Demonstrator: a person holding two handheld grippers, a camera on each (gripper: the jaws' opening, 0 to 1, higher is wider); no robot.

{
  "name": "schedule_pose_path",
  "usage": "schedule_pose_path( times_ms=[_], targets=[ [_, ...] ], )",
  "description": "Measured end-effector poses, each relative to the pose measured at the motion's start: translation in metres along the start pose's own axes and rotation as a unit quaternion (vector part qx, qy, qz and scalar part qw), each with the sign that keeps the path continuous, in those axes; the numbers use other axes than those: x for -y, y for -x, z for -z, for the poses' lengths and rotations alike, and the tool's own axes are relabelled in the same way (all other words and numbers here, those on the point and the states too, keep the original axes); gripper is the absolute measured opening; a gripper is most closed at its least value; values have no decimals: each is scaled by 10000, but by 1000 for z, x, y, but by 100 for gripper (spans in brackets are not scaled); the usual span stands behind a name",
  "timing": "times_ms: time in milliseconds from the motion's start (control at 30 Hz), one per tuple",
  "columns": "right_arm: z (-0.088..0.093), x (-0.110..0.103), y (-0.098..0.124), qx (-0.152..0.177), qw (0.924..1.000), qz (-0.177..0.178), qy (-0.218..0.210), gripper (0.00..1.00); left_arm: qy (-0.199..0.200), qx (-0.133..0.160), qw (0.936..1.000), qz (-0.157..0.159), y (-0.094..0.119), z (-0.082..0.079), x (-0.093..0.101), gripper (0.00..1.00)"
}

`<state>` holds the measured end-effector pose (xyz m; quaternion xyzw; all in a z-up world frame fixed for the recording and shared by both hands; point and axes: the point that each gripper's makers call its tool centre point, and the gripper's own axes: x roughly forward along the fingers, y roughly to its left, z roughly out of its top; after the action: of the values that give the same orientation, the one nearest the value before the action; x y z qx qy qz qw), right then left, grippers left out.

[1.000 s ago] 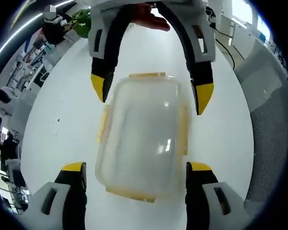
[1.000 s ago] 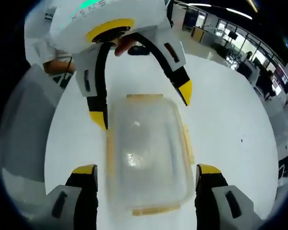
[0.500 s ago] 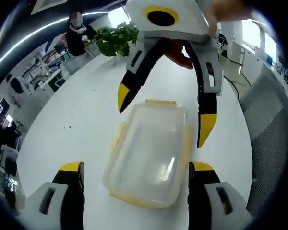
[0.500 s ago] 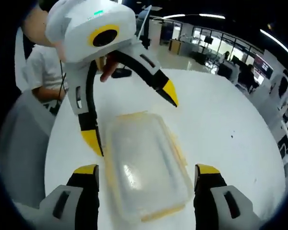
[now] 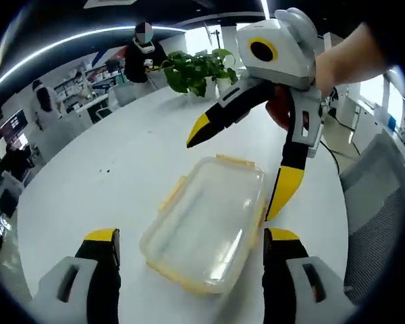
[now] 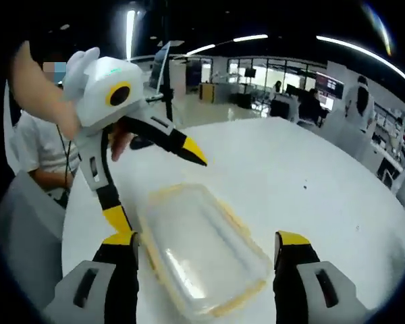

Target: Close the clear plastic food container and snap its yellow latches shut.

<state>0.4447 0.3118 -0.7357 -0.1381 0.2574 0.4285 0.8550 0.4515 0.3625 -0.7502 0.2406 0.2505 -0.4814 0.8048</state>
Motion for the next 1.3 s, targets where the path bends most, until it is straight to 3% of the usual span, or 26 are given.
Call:
schedule_pose_path(
  times_ms=[167, 300, 467, 533, 767, 1300],
  targets=[
    [1, 0, 2, 228, 9994, 154, -222, 86, 128, 397, 9989, -197, 6, -6, 0, 88],
    [-1, 5, 5, 598, 9962, 397, -489, 86, 351, 542, 9974, -304, 6, -6, -1, 88],
    [1, 12, 8, 803, 9917, 646, -770, 89, 572, 724, 9949, -406, 7, -3, -1, 89],
    [2, 12, 9, 806, 9905, 644, -912, 89, 647, 691, 9947, -397, 7, -1, 0, 89],
    [5, 9, 10, 709, 9922, 641, -804, 87, 557, 554, 9964, -326, 6, 8, 5, 88],
    [5, 12, 24, 841, 9879, 857, -981, 86, 1055, 849, 9893, -550, 25, 3, -7, 87]
  ],
)
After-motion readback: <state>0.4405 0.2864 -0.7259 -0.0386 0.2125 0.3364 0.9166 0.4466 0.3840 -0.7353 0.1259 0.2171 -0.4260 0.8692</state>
